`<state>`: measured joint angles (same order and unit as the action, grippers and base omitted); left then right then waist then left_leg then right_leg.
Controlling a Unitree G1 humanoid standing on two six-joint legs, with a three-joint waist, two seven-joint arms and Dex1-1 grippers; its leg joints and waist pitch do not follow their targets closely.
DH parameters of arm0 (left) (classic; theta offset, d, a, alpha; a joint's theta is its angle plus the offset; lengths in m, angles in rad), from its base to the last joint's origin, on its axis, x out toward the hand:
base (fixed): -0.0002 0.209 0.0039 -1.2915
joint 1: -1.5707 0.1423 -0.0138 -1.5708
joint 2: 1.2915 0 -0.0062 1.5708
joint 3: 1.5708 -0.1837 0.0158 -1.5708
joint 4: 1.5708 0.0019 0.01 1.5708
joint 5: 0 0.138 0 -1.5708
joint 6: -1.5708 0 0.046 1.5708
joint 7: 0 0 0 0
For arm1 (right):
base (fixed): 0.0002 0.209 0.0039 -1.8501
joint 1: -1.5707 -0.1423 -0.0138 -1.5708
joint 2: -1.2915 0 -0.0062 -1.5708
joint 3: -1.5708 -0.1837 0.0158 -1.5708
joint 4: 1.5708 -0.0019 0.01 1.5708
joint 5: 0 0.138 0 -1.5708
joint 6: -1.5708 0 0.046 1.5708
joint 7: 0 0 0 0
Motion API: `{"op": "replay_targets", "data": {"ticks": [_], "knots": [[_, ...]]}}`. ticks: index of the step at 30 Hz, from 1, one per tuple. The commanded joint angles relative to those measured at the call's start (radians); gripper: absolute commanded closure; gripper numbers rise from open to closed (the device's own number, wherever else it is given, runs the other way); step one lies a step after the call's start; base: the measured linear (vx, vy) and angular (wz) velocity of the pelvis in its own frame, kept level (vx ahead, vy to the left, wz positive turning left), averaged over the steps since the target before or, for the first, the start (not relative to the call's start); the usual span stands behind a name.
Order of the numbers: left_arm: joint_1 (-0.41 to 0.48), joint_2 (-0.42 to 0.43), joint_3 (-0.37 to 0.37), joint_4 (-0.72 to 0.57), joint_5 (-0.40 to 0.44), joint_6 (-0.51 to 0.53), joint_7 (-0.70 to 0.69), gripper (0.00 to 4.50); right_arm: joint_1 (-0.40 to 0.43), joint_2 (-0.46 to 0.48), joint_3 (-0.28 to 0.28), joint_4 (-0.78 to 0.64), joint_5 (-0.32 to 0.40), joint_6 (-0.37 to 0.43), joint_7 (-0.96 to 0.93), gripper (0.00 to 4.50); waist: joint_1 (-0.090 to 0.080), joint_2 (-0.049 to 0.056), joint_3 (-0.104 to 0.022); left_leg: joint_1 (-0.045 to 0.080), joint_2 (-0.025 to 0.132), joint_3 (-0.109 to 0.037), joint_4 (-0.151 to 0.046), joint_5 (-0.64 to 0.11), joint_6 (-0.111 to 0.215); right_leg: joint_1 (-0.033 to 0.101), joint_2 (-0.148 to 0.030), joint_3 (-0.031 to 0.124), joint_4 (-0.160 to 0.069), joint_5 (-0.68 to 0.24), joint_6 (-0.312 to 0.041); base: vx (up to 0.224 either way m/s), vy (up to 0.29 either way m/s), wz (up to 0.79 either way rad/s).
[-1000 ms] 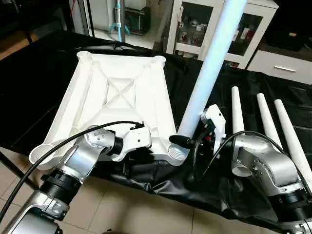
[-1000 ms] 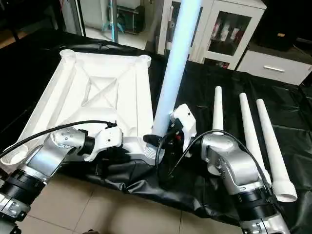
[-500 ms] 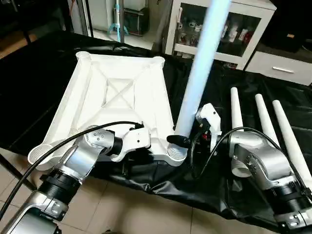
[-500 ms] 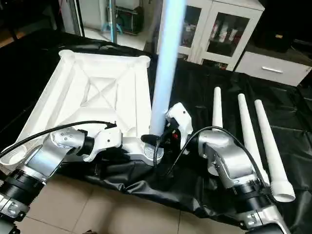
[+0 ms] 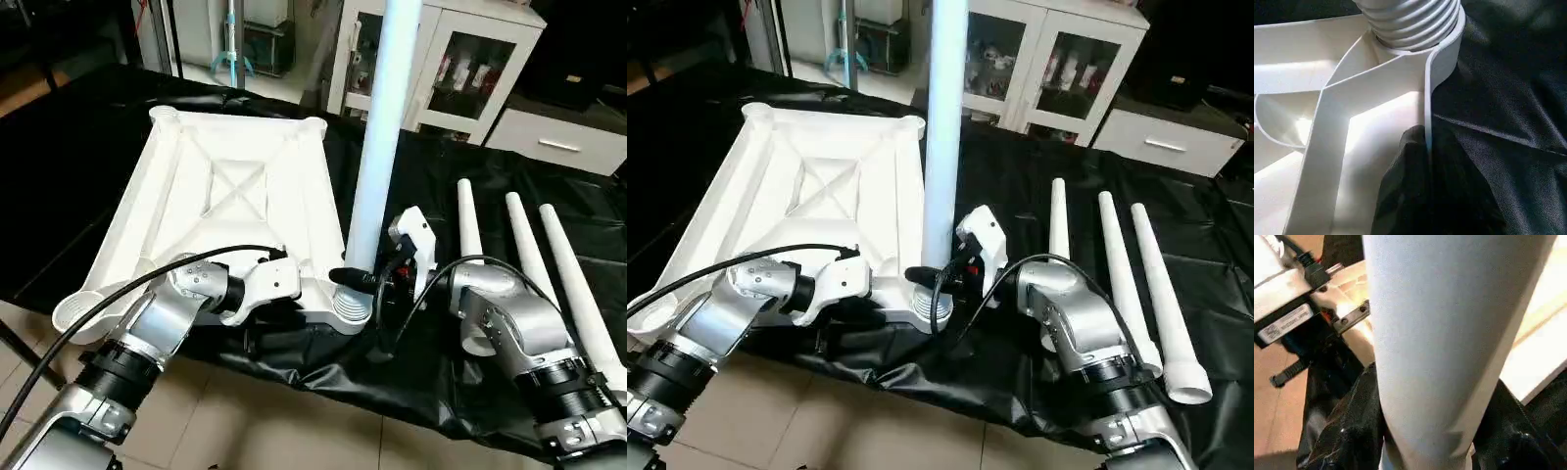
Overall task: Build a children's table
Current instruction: Insert table leg to table base
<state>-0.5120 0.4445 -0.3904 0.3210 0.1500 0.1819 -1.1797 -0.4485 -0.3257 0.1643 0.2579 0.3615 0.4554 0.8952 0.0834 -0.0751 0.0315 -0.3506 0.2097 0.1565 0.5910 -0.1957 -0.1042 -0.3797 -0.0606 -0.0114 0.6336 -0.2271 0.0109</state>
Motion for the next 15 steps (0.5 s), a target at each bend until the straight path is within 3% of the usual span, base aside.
{"op": "replay_targets", "data": {"ticks": [1,11,15], "knots": [[0.022,-0.012,-0.042,0.006,-0.001,-0.008,-0.012,4.48,0.032,-0.009,-0.005,0.06,-0.032,0.023,-0.045,2.61,-0.004,0.011,-0.045,0.007,0.016,0.01,-0.075,-0.147,-0.006,0.034,-0.056,0.024,-0.067,-0.009,-0.218,0.0,0.0,0.0],[0.021,-0.013,-0.038,0.013,-0.002,-0.013,-0.004,4.48,0.103,0.012,-0.056,0.064,0.001,-0.013,-0.055,2.61,-0.003,0.01,-0.043,0.007,0.016,0.011,-0.078,-0.164,-0.004,0.031,-0.056,0.024,-0.072,-0.032,-0.209,0.0,0.0,0.0],[0.018,-0.011,-0.034,0.017,-0.003,-0.014,-0.002,4.48,0.158,0.032,-0.091,0.041,0.022,-0.07,-0.057,2.61,0.0,0.015,-0.045,0.008,0.017,0.01,-0.079,-0.16,-0.006,0.031,-0.056,0.024,-0.071,-0.01,-0.209,0.0,0.0,0.0]]}}
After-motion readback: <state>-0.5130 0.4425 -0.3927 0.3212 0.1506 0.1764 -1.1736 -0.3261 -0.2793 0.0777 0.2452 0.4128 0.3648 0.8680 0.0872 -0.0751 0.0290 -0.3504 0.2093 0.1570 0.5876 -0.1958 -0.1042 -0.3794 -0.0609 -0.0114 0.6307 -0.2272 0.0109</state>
